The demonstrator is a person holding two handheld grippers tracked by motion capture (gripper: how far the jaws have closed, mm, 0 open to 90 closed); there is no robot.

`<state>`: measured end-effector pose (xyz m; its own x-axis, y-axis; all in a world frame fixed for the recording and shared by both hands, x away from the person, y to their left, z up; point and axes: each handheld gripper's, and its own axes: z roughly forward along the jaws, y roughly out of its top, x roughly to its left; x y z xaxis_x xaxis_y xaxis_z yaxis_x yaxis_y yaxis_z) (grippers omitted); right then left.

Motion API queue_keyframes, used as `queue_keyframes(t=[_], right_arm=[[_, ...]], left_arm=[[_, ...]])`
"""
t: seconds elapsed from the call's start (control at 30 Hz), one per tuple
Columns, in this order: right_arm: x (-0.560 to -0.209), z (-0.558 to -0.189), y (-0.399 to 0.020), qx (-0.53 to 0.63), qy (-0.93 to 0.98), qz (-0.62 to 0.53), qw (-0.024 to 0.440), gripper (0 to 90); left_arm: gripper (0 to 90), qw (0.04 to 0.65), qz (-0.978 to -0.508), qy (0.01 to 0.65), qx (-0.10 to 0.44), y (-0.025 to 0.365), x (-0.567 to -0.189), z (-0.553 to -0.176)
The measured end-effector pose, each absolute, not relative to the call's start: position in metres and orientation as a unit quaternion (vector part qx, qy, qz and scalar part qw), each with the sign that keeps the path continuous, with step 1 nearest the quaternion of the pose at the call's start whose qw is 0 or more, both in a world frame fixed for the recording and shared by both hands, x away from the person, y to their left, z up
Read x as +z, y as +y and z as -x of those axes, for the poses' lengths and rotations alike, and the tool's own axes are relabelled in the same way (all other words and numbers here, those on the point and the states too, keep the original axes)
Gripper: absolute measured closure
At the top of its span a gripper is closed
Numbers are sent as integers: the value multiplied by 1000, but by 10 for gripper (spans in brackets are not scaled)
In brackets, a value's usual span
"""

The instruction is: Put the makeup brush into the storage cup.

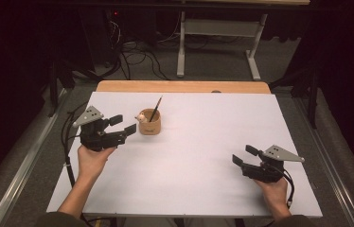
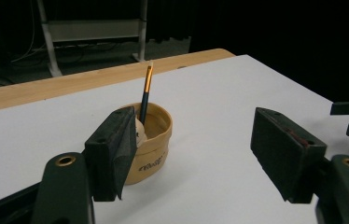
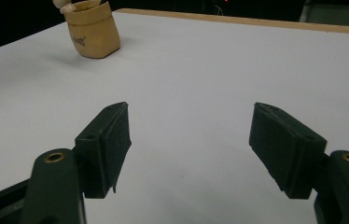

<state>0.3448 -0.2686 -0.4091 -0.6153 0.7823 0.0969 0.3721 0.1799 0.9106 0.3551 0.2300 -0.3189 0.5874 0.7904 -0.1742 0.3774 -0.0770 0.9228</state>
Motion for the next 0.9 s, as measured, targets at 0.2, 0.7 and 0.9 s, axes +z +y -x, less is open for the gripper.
queue_keyframes(t=[0.2, 0.7, 0.9], right_arm=[[-409, -344, -269, 508, 740, -392, 201, 310], [-409, -343, -269, 509, 740, -390, 202, 310], [-409, -343, -269, 509, 741, -388, 201, 312]], left_arm=[[313, 540, -708, 413, 190, 233, -323, -352], [305, 545, -705, 413, 189, 237, -327, -344], [306, 544, -706, 414, 186, 238, -331, -342]])
